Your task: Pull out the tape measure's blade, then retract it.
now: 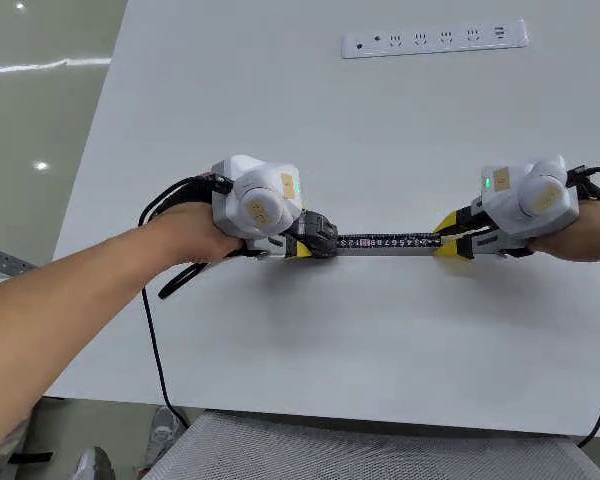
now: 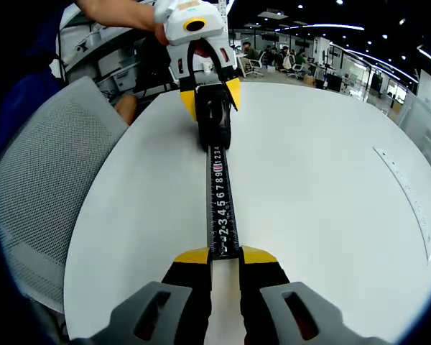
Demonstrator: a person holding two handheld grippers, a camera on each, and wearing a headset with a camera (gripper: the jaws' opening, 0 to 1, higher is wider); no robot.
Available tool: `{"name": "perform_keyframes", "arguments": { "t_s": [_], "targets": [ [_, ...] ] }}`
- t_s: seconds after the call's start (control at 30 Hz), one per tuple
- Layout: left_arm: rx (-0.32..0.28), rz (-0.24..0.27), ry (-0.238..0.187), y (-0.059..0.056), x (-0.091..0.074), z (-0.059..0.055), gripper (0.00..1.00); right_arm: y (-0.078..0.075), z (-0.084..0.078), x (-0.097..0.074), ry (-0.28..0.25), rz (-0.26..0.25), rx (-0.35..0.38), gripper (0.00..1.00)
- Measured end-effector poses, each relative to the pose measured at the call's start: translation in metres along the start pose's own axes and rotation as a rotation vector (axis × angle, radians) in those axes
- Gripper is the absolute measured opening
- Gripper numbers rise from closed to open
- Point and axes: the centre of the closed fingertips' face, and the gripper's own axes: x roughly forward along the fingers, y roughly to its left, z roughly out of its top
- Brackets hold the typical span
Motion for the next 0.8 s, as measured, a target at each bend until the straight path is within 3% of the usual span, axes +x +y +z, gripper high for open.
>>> {"name": "perform_keyframes", "arguments": {
  "t_s": [0.8],
  "targets": [
    [0.006,-0.003,0.003,-0.001,-0.003,0.002,0.30,-0.006,-0.040,-0.036,0.049,-0.026,0.038,0.09]
  ]
}}
